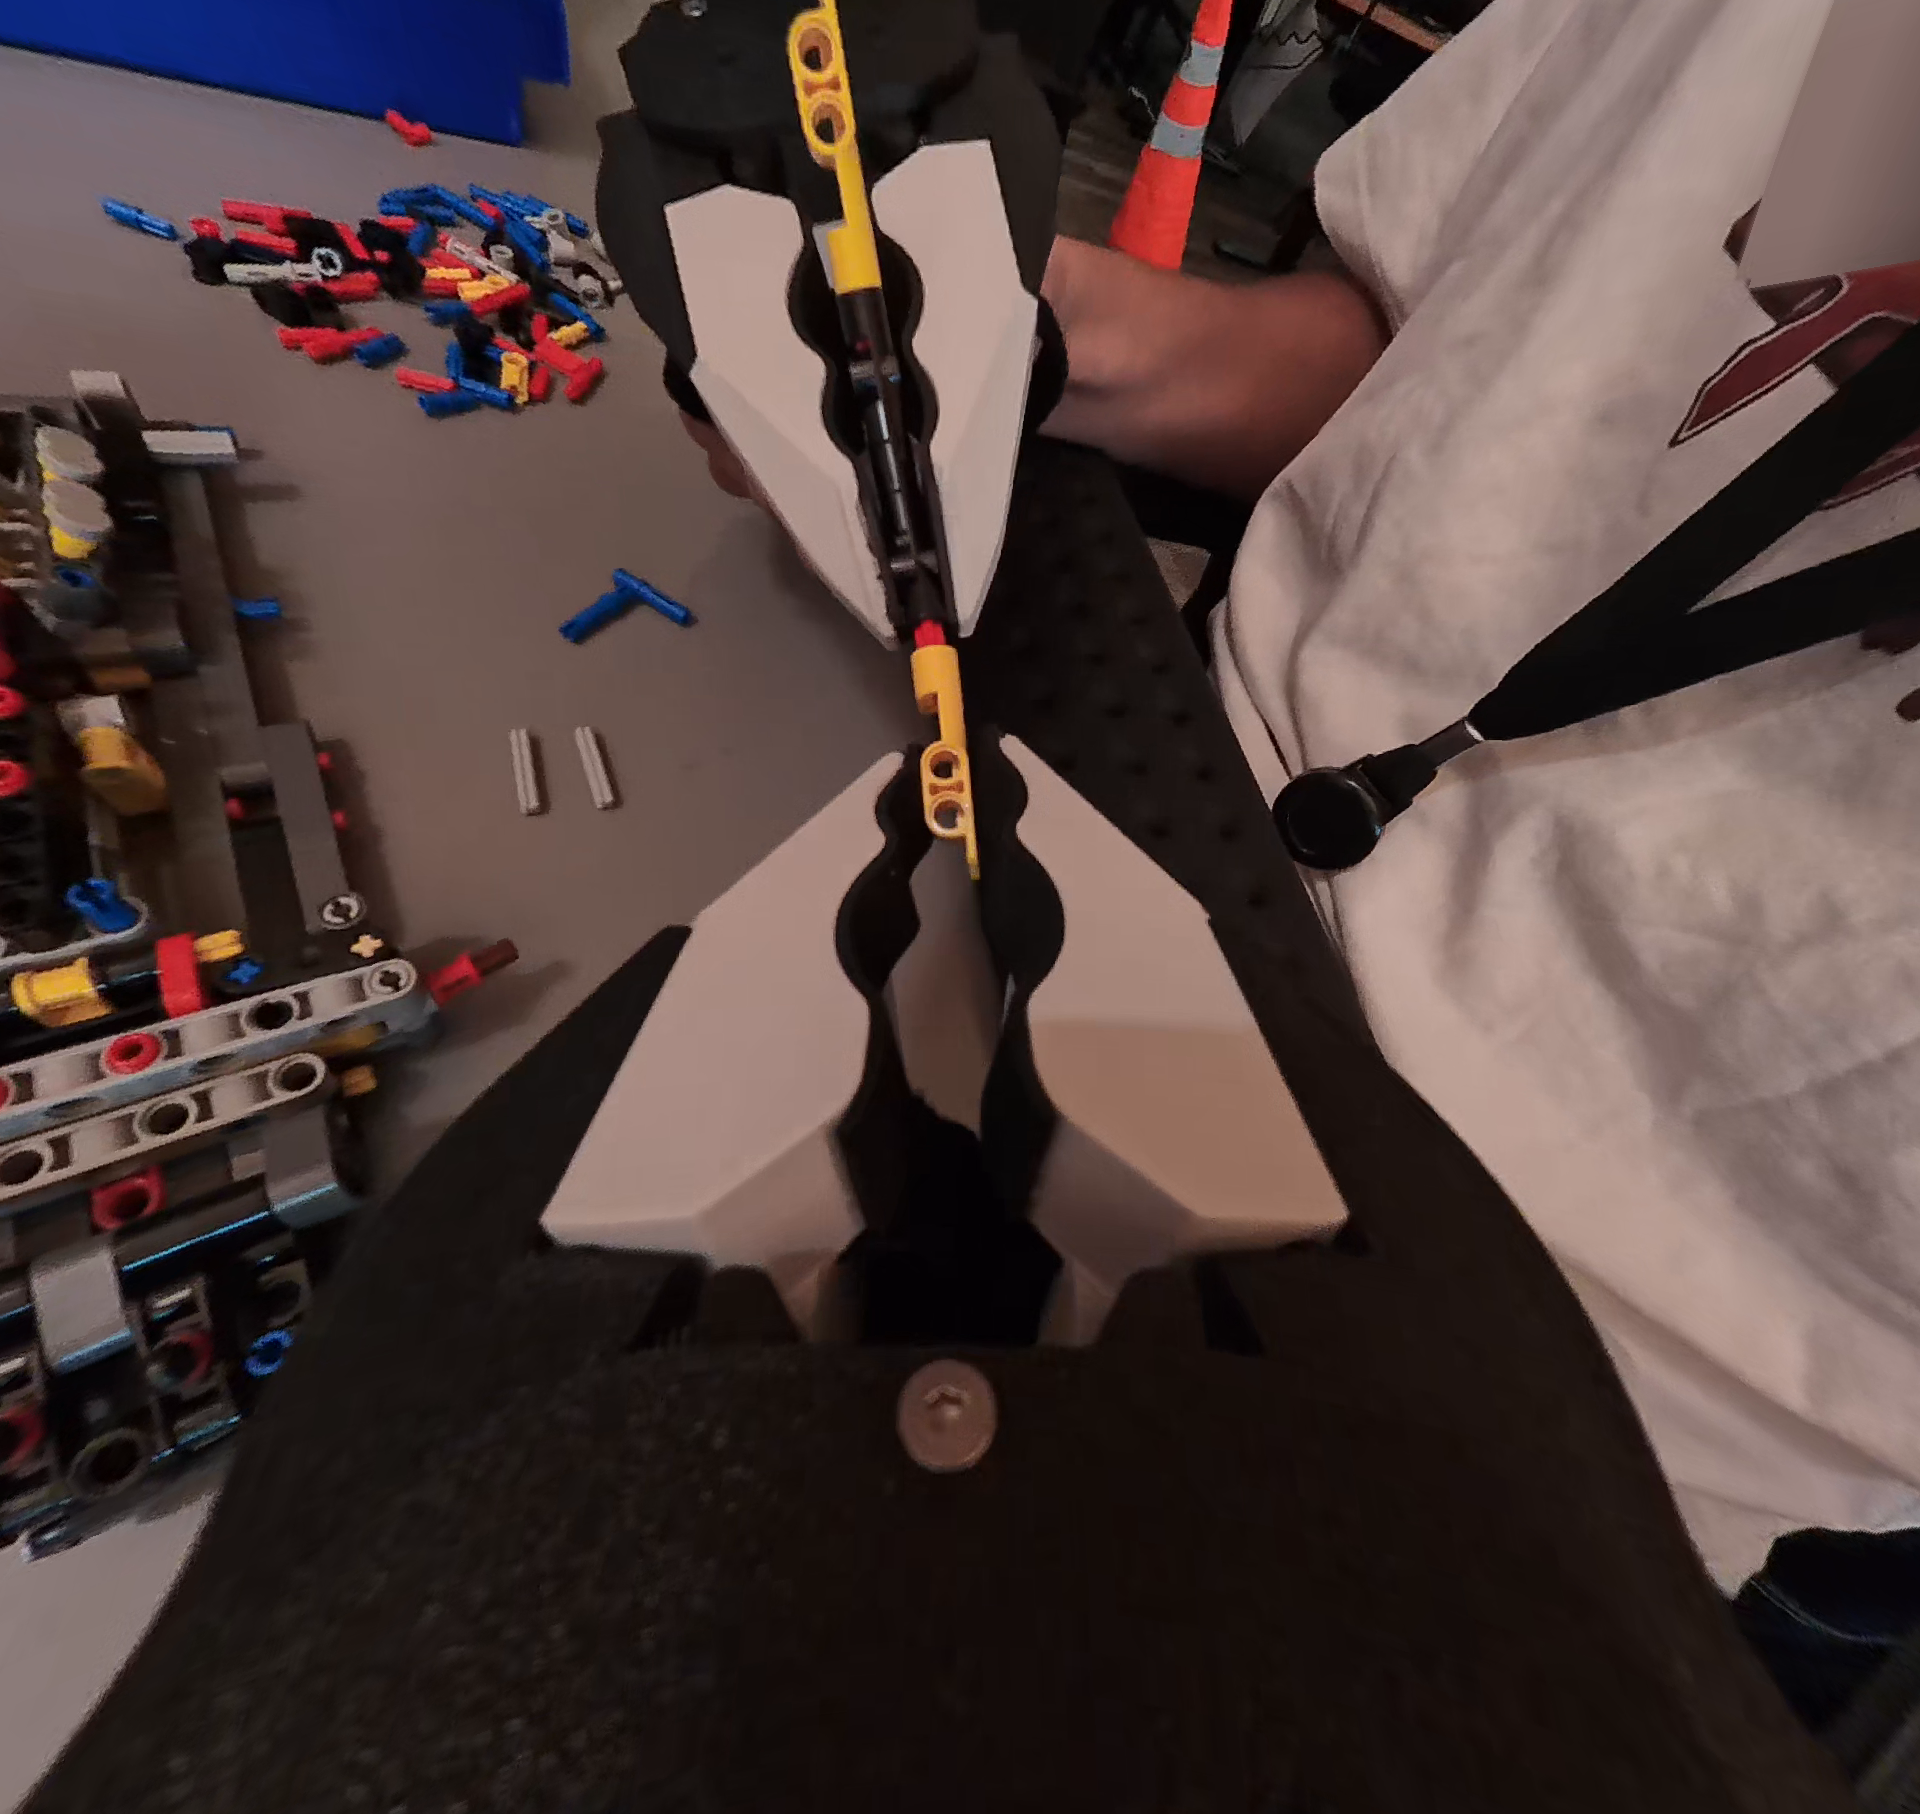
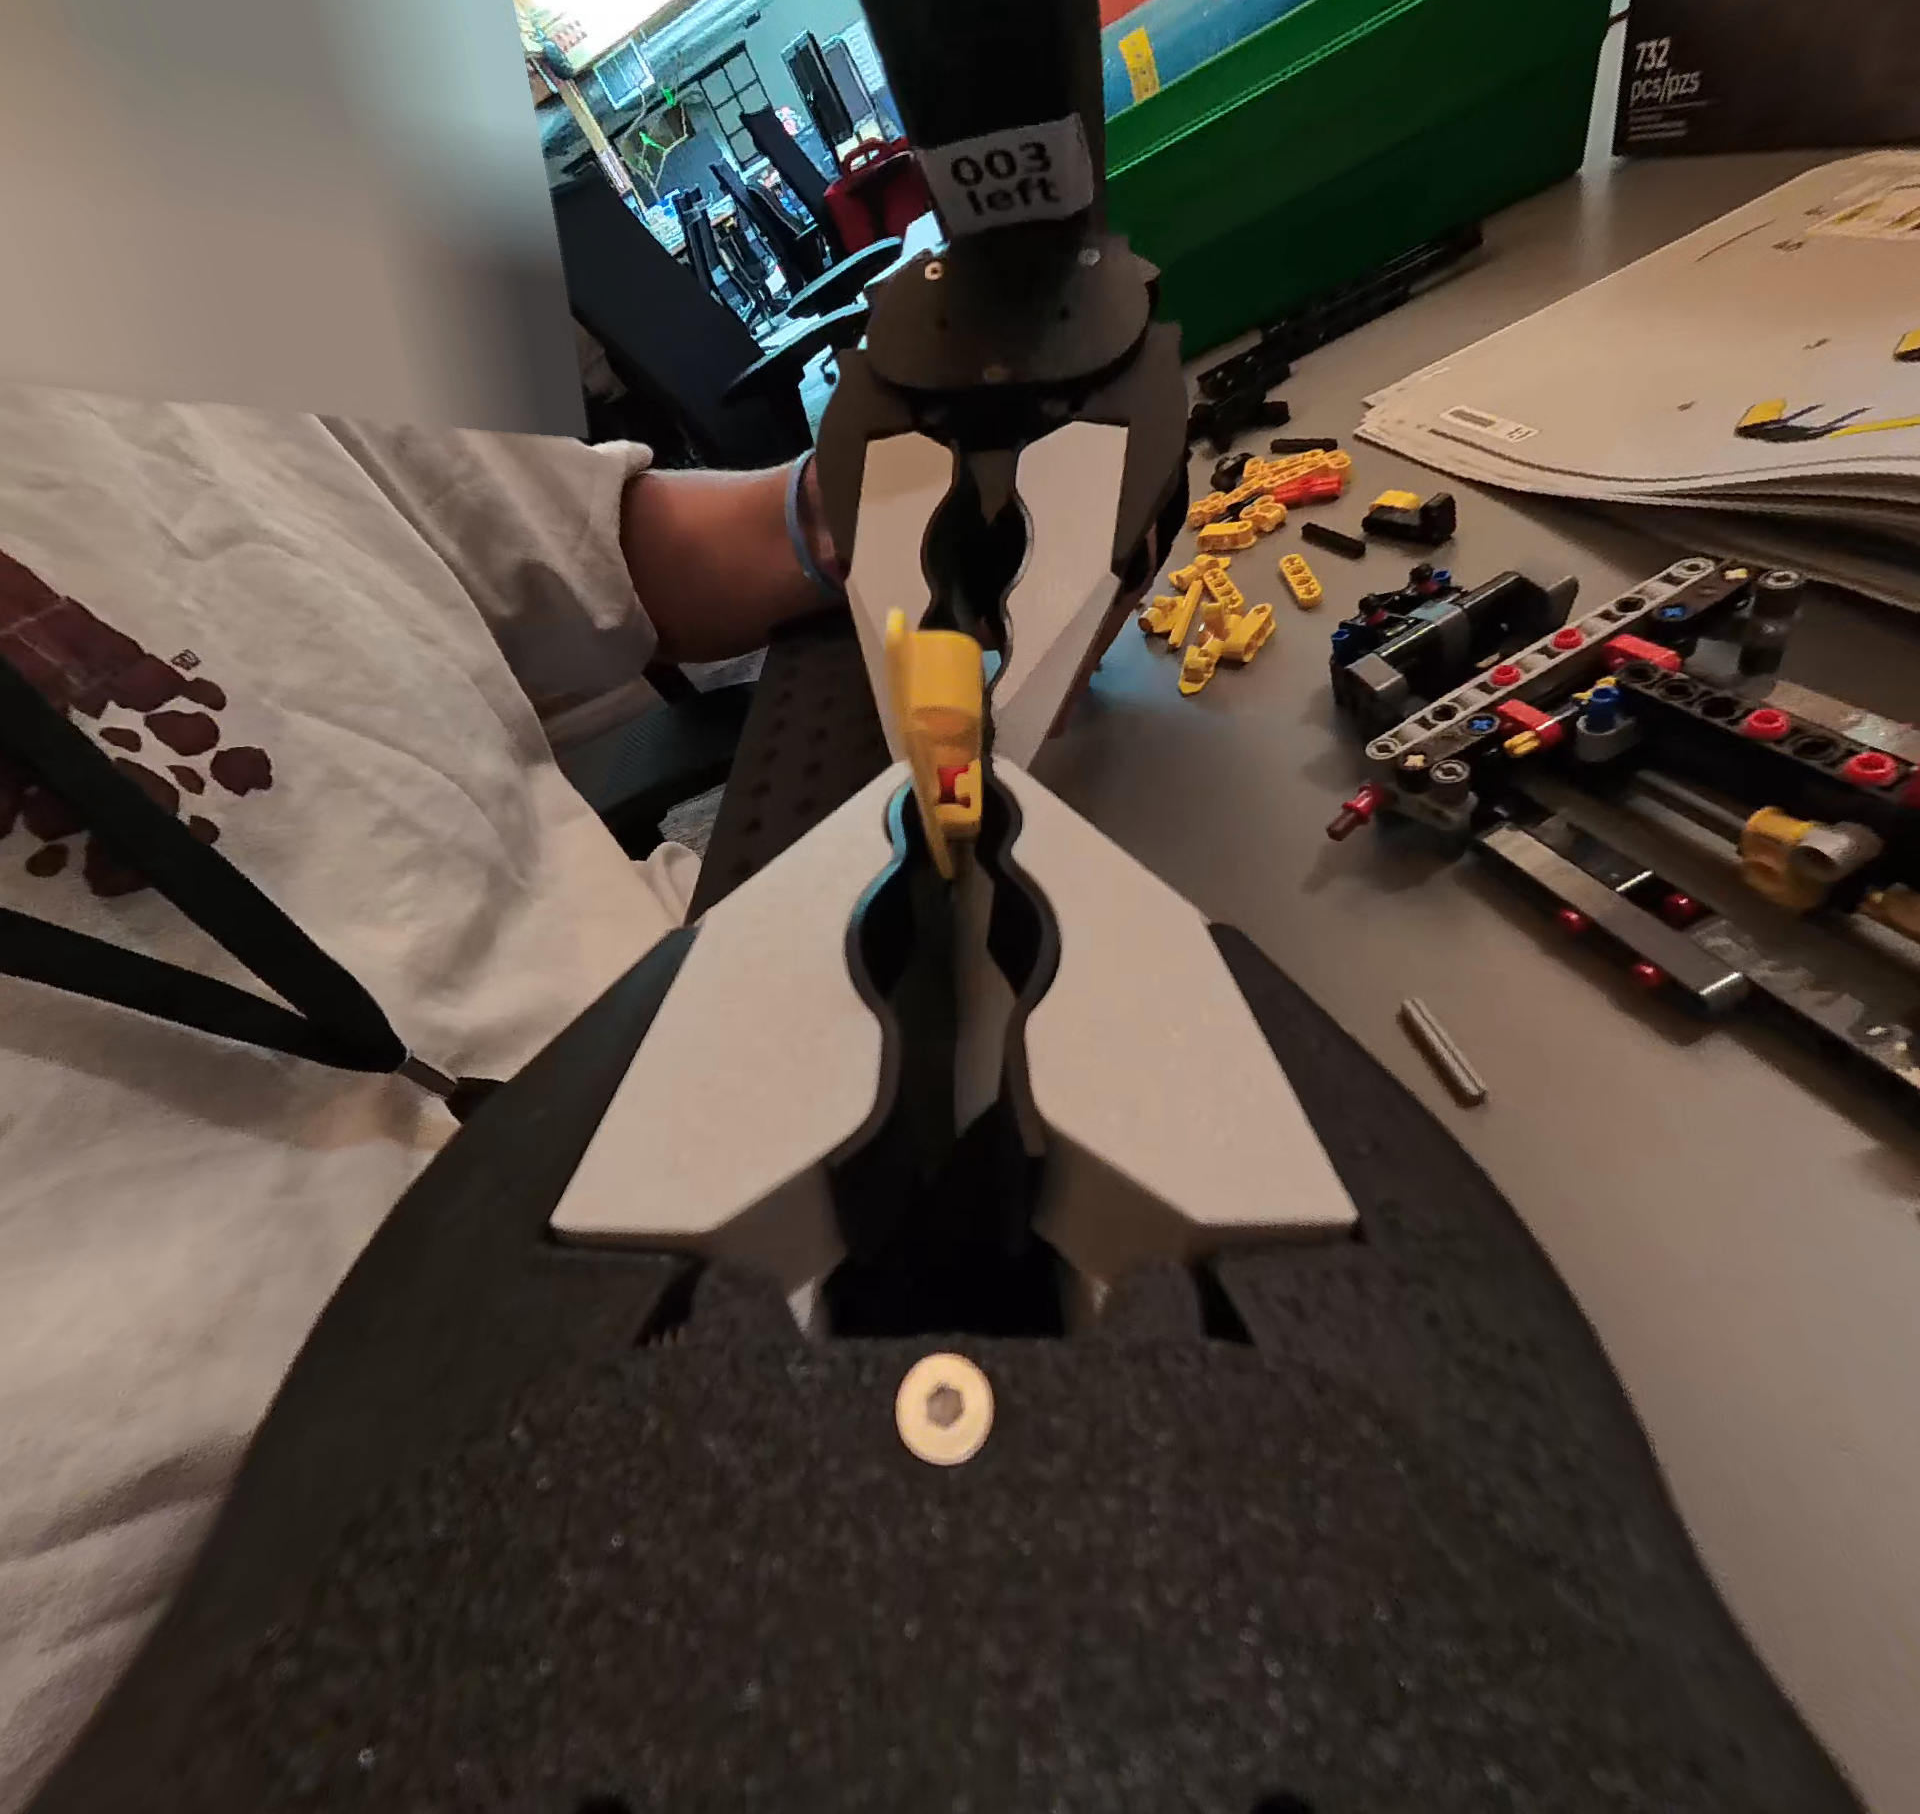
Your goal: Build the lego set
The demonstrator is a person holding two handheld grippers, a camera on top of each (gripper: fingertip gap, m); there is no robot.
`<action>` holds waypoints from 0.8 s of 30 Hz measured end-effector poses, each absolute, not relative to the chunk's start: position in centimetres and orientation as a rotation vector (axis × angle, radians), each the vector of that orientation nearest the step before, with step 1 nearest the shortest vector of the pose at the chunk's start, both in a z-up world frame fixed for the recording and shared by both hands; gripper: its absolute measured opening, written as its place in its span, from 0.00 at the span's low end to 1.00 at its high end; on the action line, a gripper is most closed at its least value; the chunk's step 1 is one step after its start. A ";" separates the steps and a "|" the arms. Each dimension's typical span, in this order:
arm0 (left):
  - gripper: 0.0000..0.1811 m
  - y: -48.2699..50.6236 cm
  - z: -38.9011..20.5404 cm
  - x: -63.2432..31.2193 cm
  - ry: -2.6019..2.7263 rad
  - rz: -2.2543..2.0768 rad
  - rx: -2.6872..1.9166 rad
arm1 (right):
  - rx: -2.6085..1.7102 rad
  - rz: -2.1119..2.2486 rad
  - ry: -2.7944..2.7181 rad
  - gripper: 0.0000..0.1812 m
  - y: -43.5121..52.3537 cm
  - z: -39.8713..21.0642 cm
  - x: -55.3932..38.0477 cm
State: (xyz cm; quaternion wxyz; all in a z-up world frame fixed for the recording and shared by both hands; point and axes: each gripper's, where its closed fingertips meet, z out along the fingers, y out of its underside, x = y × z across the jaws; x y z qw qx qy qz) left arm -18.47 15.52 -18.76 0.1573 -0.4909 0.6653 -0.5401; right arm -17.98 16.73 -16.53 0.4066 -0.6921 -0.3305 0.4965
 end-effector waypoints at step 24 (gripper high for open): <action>0.03 16.7 -18.4 -18.0 1.802 -1.706 -1.532 | -1.751 1.250 -0.730 0.10 18.6 -16.6 -17.4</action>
